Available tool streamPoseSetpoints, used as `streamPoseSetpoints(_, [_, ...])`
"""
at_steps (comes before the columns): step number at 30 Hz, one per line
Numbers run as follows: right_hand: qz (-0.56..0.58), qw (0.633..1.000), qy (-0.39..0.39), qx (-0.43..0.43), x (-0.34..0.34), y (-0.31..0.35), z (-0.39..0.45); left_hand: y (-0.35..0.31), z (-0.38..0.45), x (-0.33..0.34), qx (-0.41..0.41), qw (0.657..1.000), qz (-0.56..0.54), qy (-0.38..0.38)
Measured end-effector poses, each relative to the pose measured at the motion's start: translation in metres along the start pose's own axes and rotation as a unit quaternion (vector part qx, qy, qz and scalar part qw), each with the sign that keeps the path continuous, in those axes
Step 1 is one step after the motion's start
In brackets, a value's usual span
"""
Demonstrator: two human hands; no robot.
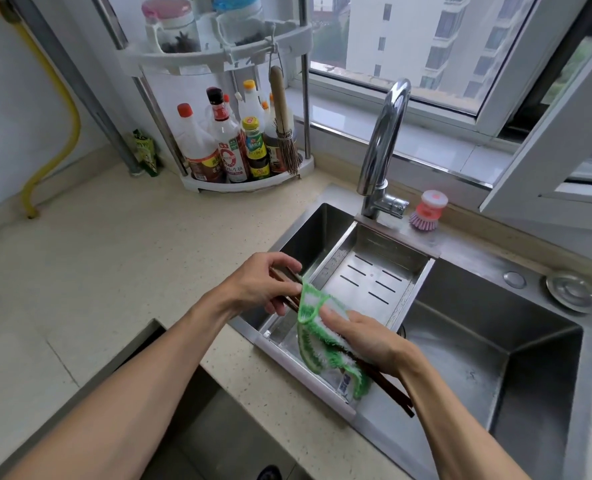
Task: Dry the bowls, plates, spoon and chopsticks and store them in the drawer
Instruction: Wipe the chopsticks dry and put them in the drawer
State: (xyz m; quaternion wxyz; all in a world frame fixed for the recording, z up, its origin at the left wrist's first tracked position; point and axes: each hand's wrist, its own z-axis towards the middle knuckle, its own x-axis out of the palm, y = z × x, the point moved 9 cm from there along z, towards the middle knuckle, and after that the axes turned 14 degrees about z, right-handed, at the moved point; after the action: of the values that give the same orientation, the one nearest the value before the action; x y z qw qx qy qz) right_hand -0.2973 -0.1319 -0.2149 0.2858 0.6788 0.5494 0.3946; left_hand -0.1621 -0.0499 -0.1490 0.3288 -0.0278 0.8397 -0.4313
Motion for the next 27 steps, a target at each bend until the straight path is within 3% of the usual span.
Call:
streamPoseSetpoints(5, [-0.032, 0.999, 0.029, -0.017, 0.005, 0.01, 0.001, -0.002, -0.001, 0.0, 0.007, 1.0, 0.009, 0.006])
streamPoseSetpoints(15, [-0.116, 0.992, 0.053, -0.003, -0.028, 0.006, -0.006, 0.027, -0.009, -0.024, 0.003, 0.995, -0.068, -0.078])
streamPoseSetpoints(21, [-0.126, 0.99, 0.056, 0.025, -0.035, -0.01, -0.006, 0.032, -0.003, -0.013, -0.007, 1.0, 0.019, 0.011])
streamPoseSetpoints(24, [-0.114, 0.991, 0.062, 0.024, -0.038, -0.01, -0.005, 0.032, -0.003, -0.013, 0.001, 0.996, 0.087, -0.012])
streamPoseSetpoints(27, [-0.107, 0.99, 0.092, 0.023, -0.03, -0.002, -0.004, 0.032, -0.004, 0.006, -0.007, 0.999, 0.032, 0.027])
